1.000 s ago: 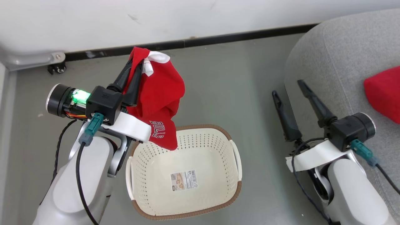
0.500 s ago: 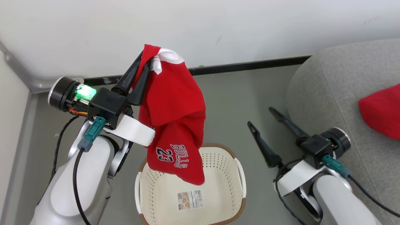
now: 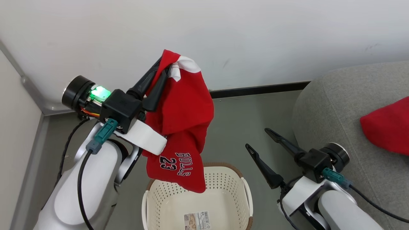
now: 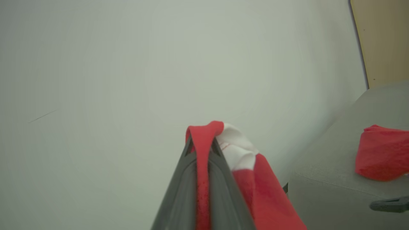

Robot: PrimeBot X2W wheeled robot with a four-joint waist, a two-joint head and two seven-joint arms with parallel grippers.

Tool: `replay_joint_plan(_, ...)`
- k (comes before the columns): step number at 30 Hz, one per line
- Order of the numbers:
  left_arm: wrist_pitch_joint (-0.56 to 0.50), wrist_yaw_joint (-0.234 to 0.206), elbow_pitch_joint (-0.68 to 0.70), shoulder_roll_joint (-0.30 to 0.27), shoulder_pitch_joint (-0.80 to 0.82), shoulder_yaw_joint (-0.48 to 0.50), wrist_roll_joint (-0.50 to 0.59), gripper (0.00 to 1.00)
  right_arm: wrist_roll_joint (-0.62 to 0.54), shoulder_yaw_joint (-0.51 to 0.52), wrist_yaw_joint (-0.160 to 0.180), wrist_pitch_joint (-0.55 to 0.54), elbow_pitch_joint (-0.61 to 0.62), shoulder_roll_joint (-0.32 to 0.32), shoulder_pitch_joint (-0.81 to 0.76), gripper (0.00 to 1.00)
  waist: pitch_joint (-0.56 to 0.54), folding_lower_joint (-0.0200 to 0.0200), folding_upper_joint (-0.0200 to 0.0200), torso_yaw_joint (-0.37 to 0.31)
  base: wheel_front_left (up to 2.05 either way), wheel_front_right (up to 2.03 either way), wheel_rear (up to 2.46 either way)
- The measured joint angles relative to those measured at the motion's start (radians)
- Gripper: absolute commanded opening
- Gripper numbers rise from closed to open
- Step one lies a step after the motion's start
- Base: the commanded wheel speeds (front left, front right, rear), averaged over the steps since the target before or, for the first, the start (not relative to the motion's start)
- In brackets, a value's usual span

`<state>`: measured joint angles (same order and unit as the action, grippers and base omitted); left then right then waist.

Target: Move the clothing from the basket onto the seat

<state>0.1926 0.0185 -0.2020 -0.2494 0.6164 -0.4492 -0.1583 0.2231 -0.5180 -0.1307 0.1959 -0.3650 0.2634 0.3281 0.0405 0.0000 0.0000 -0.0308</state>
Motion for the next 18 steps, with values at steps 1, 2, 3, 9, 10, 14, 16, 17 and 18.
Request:
replay_joint_plan(1, -0.004, 0.005, 0.004, 0.000, 0.000, -0.005, -0.004, 0.00, 0.011, -0.006, 0.000, -0.004, 0.001, 0.002, 0.000, 1.00, -0.006, 0.0000, 0.0001, 0.000, 0.00, 0.00, 0.00)
replay_joint_plan(2, -0.009, 0.014, 0.008, 0.000, 0.000, -0.009, -0.007, 0.00, 0.023, -0.011, 0.000, -0.008, 0.002, 0.007, 0.000, 1.00, -0.011, 0.0000, 0.0000, 0.001, 0.00, 0.00, 0.00)
replay_joint_plan(3, -0.015, 0.021, 0.012, 0.000, 0.000, -0.013, -0.008, 0.00, 0.031, -0.014, 0.000, -0.010, 0.002, 0.013, 0.000, 1.00, -0.016, 0.0000, 0.0000, 0.001, 0.00, 0.00, 0.00)
replay_joint_plan(9, -0.043, 0.045, 0.045, 0.006, 0.003, -0.034, -0.021, 0.00, 0.086, -0.041, 0.000, -0.018, 0.004, 0.050, 0.003, 1.00, -0.040, 0.0000, 0.0000, 0.003, 0.00, 0.00, 0.00)
replay_joint_plan(10, -0.044, 0.045, 0.051, 0.008, 0.003, -0.037, -0.025, 0.00, 0.093, -0.049, 0.000, -0.020, 0.004, 0.051, 0.004, 1.00, -0.042, 0.0000, 0.0000, 0.003, 0.00, 0.00, 0.00)
replay_joint_plan(14, -0.062, 0.054, 0.072, 0.015, 0.009, -0.052, -0.031, 0.00, 0.129, -0.104, 0.000, -0.030, 0.010, 0.063, 0.007, 1.00, -0.050, 0.0000, 0.0001, 0.006, 0.00, 0.00, 0.00)
replay_joint_plan(16, -0.065, 0.061, 0.086, 0.018, 0.012, -0.060, -0.032, 0.00, 0.147, -0.143, 0.000, -0.040, 0.013, 0.072, 0.010, 1.00, -0.052, 0.0000, 0.0000, 0.007, 0.00, 0.00, 0.00)
replay_joint_plan(17, -0.070, 0.063, 0.091, 0.020, 0.015, -0.064, -0.032, 0.00, 0.156, -0.162, 0.000, -0.046, 0.015, 0.076, 0.014, 1.00, -0.053, 0.0000, 0.0000, 0.008, 0.00, 0.00, 0.00)
replay_joint_plan(18, -0.072, 0.063, 0.096, 0.022, 0.017, -0.067, -0.032, 0.00, 0.166, -0.184, 0.000, -0.050, 0.018, 0.081, 0.019, 1.00, -0.053, 0.0000, 0.0000, 0.010, 0.00, 0.00, 0.00)
